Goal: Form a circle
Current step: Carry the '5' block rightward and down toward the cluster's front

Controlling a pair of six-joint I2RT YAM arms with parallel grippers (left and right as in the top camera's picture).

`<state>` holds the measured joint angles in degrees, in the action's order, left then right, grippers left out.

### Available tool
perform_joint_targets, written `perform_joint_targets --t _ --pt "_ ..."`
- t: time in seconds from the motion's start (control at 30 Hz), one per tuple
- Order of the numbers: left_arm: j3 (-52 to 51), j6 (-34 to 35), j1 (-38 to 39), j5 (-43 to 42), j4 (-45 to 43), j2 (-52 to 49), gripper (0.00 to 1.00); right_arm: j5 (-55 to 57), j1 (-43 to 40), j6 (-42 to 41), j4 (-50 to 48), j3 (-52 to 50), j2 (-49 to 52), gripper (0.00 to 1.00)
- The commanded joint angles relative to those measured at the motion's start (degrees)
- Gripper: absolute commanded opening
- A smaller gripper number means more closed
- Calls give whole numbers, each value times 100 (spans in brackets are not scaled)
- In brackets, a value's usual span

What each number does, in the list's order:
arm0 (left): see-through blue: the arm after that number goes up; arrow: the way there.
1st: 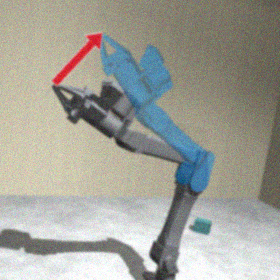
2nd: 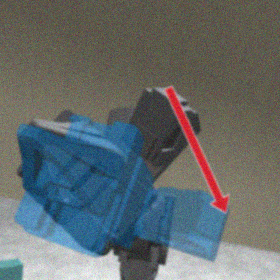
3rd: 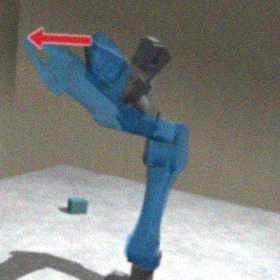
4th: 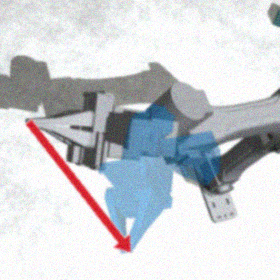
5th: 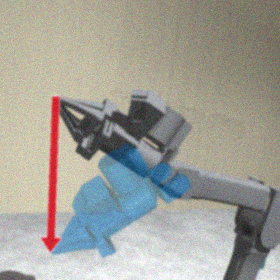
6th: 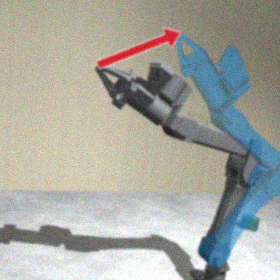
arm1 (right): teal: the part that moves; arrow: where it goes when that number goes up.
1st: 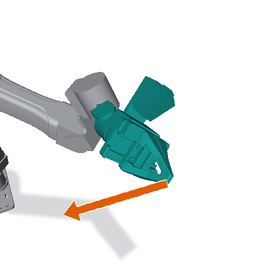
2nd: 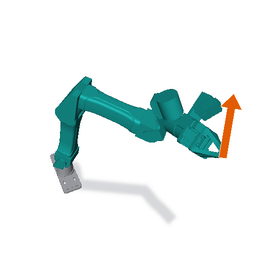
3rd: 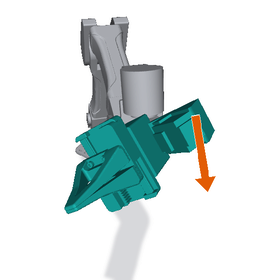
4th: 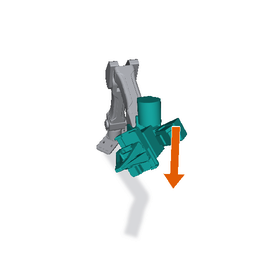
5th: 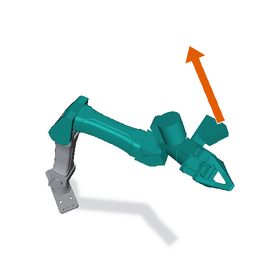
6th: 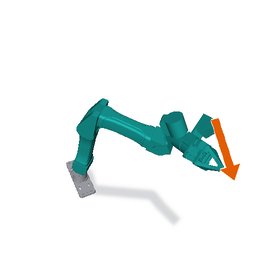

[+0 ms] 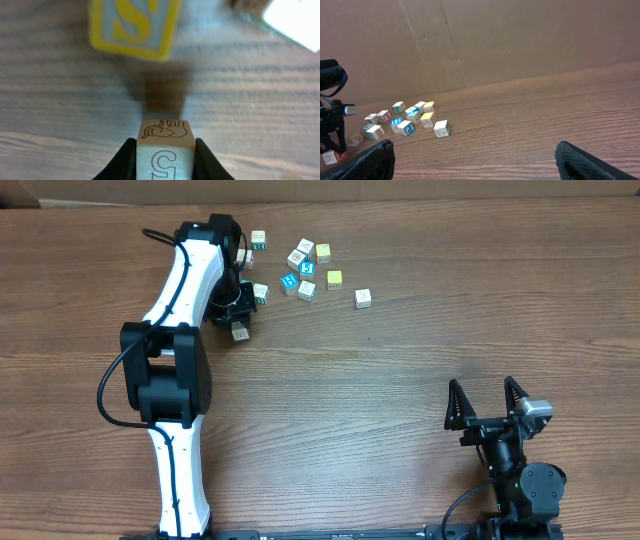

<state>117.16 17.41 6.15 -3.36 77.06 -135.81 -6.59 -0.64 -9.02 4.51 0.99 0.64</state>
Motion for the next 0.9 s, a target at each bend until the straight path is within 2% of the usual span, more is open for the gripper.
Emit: perform_joint_targets --t 0.0,0.23,0.37,0.7,0.87 --pt "155 -111 157 -378 125 280 21 52 31 -17 -28 -55 -48 100" --pt "155 -96 450 -356 417 774 22 52 31 -17 -28 -55 -48 100" --pt "153 173 667 -44 590 1241 22 52 31 -17 -28 -55 -48 100" --pt "146 1268 1661 960 1368 2184 22 52 31 -17 -28 -55 -48 100" --pt "136 2111 2157 1714 1447 2304 21 52 31 -17 -28 -55 -48 100"
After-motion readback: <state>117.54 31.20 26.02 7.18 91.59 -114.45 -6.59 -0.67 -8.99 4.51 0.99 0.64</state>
